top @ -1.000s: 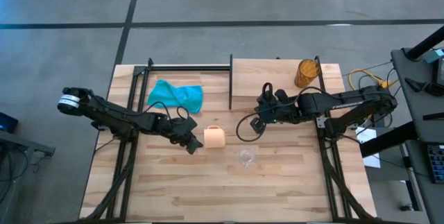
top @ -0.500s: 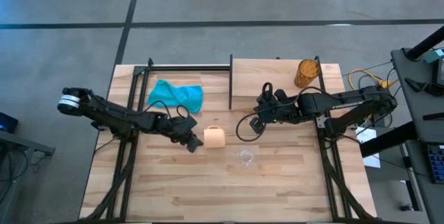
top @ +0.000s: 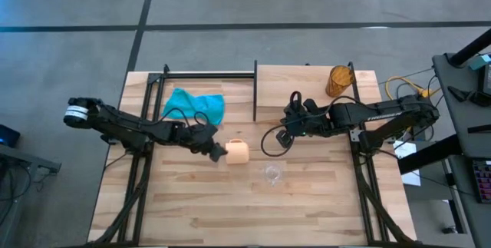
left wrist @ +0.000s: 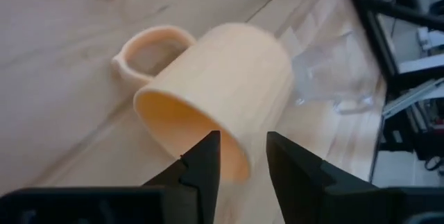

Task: Stack small to large cups/mugs on shelf
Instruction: Put the yellow mug on the shelf

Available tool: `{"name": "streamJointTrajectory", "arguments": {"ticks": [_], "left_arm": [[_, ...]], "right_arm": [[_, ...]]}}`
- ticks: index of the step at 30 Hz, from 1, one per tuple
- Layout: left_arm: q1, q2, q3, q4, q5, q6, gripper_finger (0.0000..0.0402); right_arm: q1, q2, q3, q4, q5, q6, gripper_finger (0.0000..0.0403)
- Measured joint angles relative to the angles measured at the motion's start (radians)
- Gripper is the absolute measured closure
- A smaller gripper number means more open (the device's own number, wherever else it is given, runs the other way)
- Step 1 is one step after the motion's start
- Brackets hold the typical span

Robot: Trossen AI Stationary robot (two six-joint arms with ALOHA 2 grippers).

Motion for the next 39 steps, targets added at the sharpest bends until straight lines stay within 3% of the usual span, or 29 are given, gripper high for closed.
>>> {"name": "streamJointTrajectory", "arguments": {"ticks": [10, 16, 24, 33, 39], "left_arm": [[0.0, 0.005, -0.001, 0.088, -0.003, -0.005, 0.0298], [0.0, 0.081, -0.002, 0.099, 0.018, -0.092, 0.0298], [0.0, 0.17, 0.002, 0.352, 0.021, -0.108, 0.0298], [0.0, 0.256, 0.002, 0.376, 0.021, -0.111, 0.0299], [0.0, 0.283, 0.002, 0.486, 0.021, -0.113, 0.0299]], "right_arm": [[0.0, 0.0, 0.0, 0.0, 0.0, -0.002, 0.039], [0.0, 0.0, 0.0, 0.0, 0.0, 0.0, 0.039], [0.0, 0.0, 0.0, 0.0, 0.0, 0.0, 0.039], [0.0, 0.0, 0.0, -0.004, 0.0, -0.007, 0.039], [0.0, 0.0, -0.002, -0.005, 0.0, -0.011, 0.039]]}}
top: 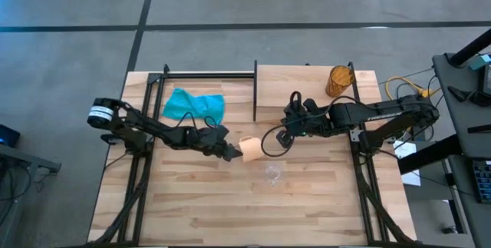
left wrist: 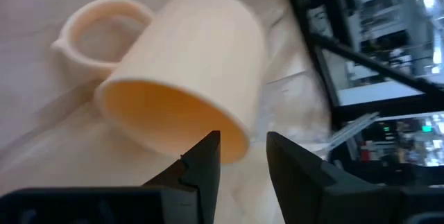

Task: Stack small to large cups/mugs on shelf
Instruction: Put the yellow mug on the shelf

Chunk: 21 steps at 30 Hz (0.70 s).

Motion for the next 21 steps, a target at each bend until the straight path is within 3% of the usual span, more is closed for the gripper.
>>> {"name": "streamJointTrajectory", "arguments": {"ticks": [21], "left_arm": [[0.022, 0.001, 0.0, 0.02, -0.047, 0.001, 0.0299]], "right_arm": [[0.0, 0.0, -0.02, 0.001, 0.0, 0.0, 0.039]]}}
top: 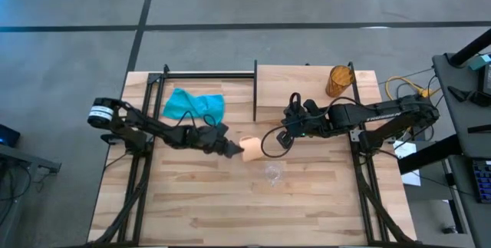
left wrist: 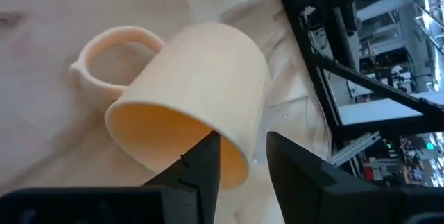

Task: Stack small to large cups/mugs on shelf
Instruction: Put the yellow mug on the shelf

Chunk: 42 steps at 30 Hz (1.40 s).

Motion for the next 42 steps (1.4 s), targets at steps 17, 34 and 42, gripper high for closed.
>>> {"name": "streamJointTrajectory", "arguments": {"ticks": [17, 34, 42], "left_arm": [[0.046, 0.092, 0.001, 0.129, 0.015, -0.002, 0.0299], [0.049, 0.159, 0.018, 0.261, 0.068, -0.024, 0.0394], [0.049, 0.107, 0.033, 0.215, 0.132, -0.025, 0.04]], "right_arm": [[0.0, 0.0, 0.0, 0.001, 0.0, 0.0, 0.039], [0.0, 0.0, 0.0, 0.0, 0.0, 0.0, 0.039], [0.0, 0.0, -0.001, -0.001, 0.0, 0.0, 0.039]]}}
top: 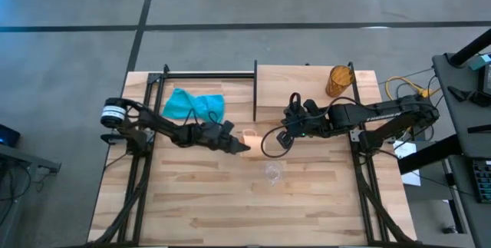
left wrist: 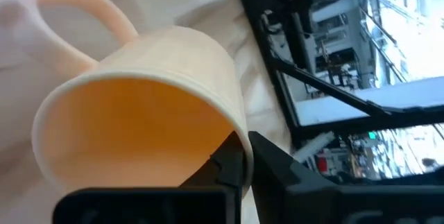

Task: Stack small to large cups/mugs on shelf
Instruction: Put the yellow mug on the shelf

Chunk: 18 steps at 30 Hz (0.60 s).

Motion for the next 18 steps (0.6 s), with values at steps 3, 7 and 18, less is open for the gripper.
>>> {"name": "streamJointTrajectory", "arguments": {"ticks": [3, 7, 18], "left_arm": [[0.0, -0.068, 0.008, -0.087, 0.041, 0.0, 0.0401], [0.0, -0.19, 0.036, -0.31, 0.121, 0.066, 0.0401], [-0.001, -0.389, 0.319, -1.089, 0.293, 0.768, 0.0401]], "right_arm": [[0.0, 0.0, 0.0, -0.001, 0.0, -0.002, 0.039], [0.0, 0.0, 0.0, -0.002, 0.0, -0.039, 0.039], [0.0, 0.0, 0.0, 0.017, -0.008, -0.252, 0.039]]}}
